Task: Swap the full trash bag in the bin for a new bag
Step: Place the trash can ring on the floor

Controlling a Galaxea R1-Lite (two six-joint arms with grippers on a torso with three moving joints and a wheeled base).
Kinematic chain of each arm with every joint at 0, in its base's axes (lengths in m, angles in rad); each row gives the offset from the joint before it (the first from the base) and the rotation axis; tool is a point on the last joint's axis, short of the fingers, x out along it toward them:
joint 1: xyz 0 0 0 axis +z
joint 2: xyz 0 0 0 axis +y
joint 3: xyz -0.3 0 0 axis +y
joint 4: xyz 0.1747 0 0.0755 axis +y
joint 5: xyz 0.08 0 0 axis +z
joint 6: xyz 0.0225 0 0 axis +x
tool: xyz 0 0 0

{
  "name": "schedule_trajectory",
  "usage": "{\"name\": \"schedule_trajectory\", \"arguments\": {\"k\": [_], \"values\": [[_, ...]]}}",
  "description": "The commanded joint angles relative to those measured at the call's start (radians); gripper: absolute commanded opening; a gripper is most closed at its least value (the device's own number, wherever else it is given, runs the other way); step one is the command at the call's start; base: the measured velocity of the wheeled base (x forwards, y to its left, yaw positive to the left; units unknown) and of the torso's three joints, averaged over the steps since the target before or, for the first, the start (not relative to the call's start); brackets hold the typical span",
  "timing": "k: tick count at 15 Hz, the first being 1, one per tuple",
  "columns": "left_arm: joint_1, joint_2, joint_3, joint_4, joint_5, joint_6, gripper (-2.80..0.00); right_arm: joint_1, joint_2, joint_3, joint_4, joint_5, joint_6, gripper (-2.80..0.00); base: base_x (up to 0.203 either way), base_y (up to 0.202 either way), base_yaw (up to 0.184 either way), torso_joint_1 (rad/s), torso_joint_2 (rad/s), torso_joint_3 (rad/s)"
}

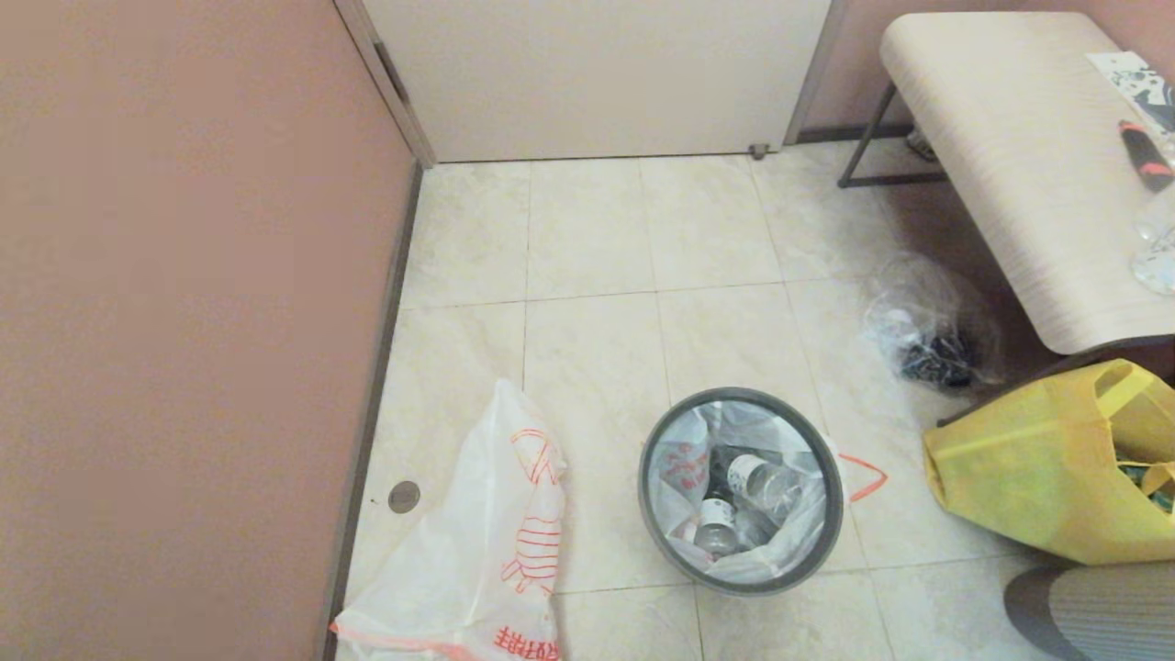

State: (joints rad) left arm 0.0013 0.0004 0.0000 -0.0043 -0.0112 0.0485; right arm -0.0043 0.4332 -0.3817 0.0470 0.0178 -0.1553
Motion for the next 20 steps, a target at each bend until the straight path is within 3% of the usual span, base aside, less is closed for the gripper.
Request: {"name": "schedule_trajectory", "arguments": {"k": [1, 5, 11, 15, 19, 20], "values": [[0.000, 0.000, 0.005, 0.000, -0.001, 0.001, -2.80, 0.004, 0.290, -0.103, -0.001, 0.001, -0.004, -2.80, 0.000, 0.000, 0.000, 0.000, 0.00, 0.000], [0.000, 0.000, 0.005, 0.000, -0.001, 0.001, -2.80, 0.044, 0.720, -0.284, -0.007, -0.004, 0.012, -2.80, 0.000, 0.000, 0.000, 0.000, 0.00, 0.000], [0.000, 0.000, 0.005, 0.000, 0.000, 0.001, -2.80, 0.115, 1.253, -0.537, -0.011, -0.048, 0.103, -2.80, 0.000, 0.000, 0.000, 0.000, 0.00, 0.000], [0.000, 0.000, 0.005, 0.000, -0.001, 0.001, -2.80, 0.271, 1.432, -0.633, -0.008, -0.077, 0.205, -2.80, 0.000, 0.000, 0.000, 0.000, 0.00, 0.000], [0.000, 0.000, 0.005, 0.000, -0.001, 0.001, -2.80, 0.296, 1.547, -0.643, -0.115, -0.177, 0.211, -2.80, 0.000, 0.000, 0.000, 0.000, 0.00, 0.000], [0.000, 0.000, 0.005, 0.000, -0.001, 0.001, -2.80, 0.296, 1.556, -0.643, -0.125, -0.194, 0.212, 0.00, 0.000, 0.000, 0.000, 0.000, 0.00, 0.000]]}}
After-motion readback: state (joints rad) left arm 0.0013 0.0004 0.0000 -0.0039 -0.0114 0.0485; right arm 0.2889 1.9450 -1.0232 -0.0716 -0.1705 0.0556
